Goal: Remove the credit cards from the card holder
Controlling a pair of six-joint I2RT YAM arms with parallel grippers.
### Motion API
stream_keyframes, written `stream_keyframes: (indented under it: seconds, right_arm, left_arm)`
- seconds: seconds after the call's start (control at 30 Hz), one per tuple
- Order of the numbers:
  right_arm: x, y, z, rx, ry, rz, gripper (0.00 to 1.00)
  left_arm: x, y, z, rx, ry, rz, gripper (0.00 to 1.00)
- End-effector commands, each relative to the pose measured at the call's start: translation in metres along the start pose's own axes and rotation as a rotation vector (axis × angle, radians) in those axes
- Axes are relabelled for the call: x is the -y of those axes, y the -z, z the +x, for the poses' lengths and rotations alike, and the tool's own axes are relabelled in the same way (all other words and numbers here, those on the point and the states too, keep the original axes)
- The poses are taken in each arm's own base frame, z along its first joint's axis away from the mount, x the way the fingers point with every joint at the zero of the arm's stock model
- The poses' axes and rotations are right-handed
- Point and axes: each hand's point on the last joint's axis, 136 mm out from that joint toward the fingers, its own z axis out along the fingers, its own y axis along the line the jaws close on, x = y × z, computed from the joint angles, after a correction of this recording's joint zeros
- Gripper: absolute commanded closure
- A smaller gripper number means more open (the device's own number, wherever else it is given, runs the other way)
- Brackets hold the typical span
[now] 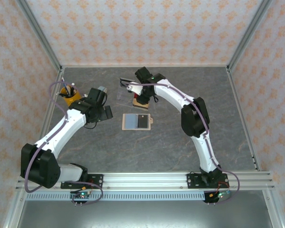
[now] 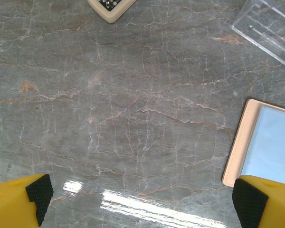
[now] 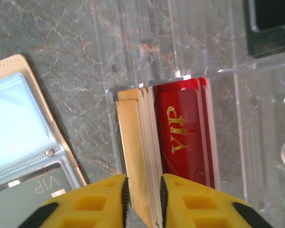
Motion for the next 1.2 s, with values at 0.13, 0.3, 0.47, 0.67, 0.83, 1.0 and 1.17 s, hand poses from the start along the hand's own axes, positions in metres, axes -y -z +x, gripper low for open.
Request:
stream_keyframes:
  seconds: [0.13,0.3,0.47,0.67,0.83,1.0,1.17]
  right_arm:
    - [0.018,0.050,-0.035,0.163,-0.207,0.083,0.64]
    - [0.023,0.090,-0.030,0.271,-0.502,0.154,0.54]
    - [0.009,0.109,0.009,0.297,-0.814,0.180,0.50]
    - [-0.015,0.107,0.068,0.313,-1.158,0.196,0.45]
    - [-0.044,0.085,0.084,0.344,-1.323,0.081,0.44]
    - [-0.072,0.055,0.073,0.364,-1.432,-0.079,0.50]
    - [-0.092,0.032,0.062,0.348,-1.466,-0.141,0.63]
  left_arm:
    - [-0.003,-0.004,0.004,-0.021,-0.004,-0.006,0.00]
    - [0.004,-0.004,0.006,-0.035,-0.037,0.035,0.00]
    - [0.016,-0.005,0.009,-0.051,-0.046,0.096,0.00]
    - [0.040,-0.006,0.016,-0.088,-0.061,0.191,0.00]
    - [0.088,-0.008,0.029,-0.141,-0.099,0.354,0.00]
    - [0.127,-0.017,0.037,-0.201,-0.083,0.461,0.06]
    - [0.153,-0.027,0.040,-0.244,-0.078,0.511,0.21]
